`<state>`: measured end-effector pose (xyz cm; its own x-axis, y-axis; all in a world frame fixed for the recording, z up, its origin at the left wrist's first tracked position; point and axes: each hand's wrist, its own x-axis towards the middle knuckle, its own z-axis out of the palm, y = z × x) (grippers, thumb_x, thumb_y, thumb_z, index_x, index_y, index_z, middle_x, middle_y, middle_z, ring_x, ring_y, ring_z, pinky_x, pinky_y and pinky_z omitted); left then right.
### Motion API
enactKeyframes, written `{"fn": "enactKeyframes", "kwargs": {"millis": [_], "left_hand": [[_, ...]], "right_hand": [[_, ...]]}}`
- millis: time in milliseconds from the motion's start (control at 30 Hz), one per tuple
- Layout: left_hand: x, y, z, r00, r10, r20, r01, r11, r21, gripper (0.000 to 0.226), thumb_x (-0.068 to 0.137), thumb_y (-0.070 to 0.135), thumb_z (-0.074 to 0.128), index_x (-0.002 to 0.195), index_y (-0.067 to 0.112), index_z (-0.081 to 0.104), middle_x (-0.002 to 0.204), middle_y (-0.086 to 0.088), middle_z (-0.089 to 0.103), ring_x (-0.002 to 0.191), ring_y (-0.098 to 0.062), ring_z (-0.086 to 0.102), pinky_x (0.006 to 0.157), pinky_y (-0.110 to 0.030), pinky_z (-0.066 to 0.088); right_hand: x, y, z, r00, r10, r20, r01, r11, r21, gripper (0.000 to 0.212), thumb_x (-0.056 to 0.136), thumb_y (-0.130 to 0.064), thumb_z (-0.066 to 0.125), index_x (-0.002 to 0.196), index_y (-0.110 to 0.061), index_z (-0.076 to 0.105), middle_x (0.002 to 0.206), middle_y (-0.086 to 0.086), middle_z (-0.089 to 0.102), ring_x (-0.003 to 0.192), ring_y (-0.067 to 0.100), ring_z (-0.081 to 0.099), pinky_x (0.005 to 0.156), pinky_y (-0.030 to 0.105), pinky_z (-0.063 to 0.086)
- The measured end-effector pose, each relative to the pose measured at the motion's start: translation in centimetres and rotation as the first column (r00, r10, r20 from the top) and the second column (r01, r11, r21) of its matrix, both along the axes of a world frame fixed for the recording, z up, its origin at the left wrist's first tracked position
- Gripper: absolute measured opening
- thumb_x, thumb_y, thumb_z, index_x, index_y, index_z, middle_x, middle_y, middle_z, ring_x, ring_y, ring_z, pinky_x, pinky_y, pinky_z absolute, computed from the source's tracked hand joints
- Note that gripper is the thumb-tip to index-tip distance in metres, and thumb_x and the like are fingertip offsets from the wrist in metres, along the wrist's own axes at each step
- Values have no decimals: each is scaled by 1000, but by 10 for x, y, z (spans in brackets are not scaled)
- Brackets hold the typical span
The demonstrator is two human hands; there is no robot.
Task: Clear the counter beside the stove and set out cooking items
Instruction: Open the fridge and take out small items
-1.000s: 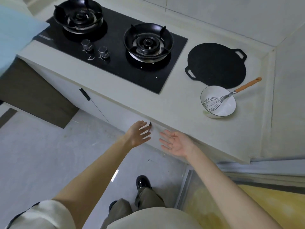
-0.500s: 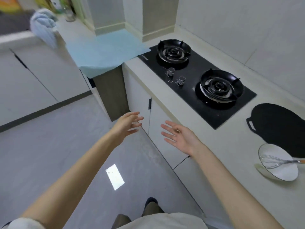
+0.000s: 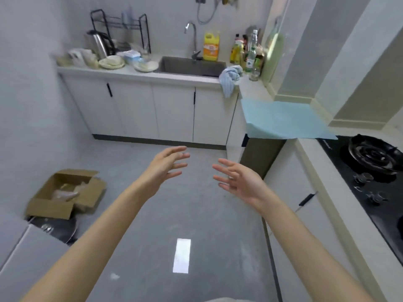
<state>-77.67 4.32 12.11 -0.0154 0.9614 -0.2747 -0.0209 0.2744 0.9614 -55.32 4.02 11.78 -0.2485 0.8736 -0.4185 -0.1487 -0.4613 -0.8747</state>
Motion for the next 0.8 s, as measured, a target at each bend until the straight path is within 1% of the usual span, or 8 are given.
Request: {"fn": "enactKeyframes", "kwargs": {"millis": [133,333,400,467,533,633,667,800], "left_hand": [[-89,-39,13,977,214,-10,-213,976,45,24,97,22,53,121,24,57,114,5,66,104,-15,64,88,-31,51],[-202,-112,22,831,551,-75,-544,833,100,25,98,22,49,122,24,55,119,4,66,107,-17,64,96,-36,50],[-226,-138,26,766,638,-82,-629,769,111,26,98,22,50,124,23,54,117,4,66,105,-16,64,91,-31,53],[-244,-161,30,709,700,-84,-690,714,121,26,99,22,48,125,21,54,114,7,67,104,-13,64,75,-20,55],[-263,-189,34,632,769,-96,-758,639,131,25,99,23,48,124,23,54,113,9,66,102,-10,63,74,-19,52],[-287,-228,36,482,871,-96,-858,491,148,24,99,24,47,122,25,54,117,7,65,105,-12,62,89,-29,50],[-289,-231,36,467,879,-95,-867,476,147,23,99,23,47,122,25,53,117,6,65,106,-13,62,92,-31,49],[-300,-274,41,249,966,-70,-949,258,180,24,99,20,46,121,25,54,114,7,65,103,-12,63,93,-31,49]], "right_hand": [[-93,13,15,979,201,34,-202,978,46,35,95,-8,40,122,-19,59,119,-1,68,105,20,66,99,36,48],[-238,11,35,865,488,112,-498,862,90,35,94,-6,41,120,-17,61,113,-2,71,101,21,69,96,37,51],[-279,5,39,812,572,116,-583,805,111,34,95,-6,42,121,-16,61,115,0,70,103,23,68,96,37,51],[-316,-3,44,759,639,126,-651,748,131,33,95,-6,43,122,-16,60,116,0,70,105,25,67,97,38,51],[-359,-13,49,689,712,134,-725,672,150,34,95,-5,42,123,-15,59,117,1,69,106,25,66,98,39,50],[-415,-33,56,577,805,142,-816,557,154,35,96,-3,40,124,-12,59,118,3,68,109,29,65,100,40,49],[-420,-34,55,569,809,148,-821,548,163,36,95,-3,40,124,-12,59,117,2,69,109,29,65,101,41,48],[-471,-59,60,370,911,182,-920,332,209,31,97,-8,42,120,-16,61,117,-1,69,102,23,67,94,36,50]]}}
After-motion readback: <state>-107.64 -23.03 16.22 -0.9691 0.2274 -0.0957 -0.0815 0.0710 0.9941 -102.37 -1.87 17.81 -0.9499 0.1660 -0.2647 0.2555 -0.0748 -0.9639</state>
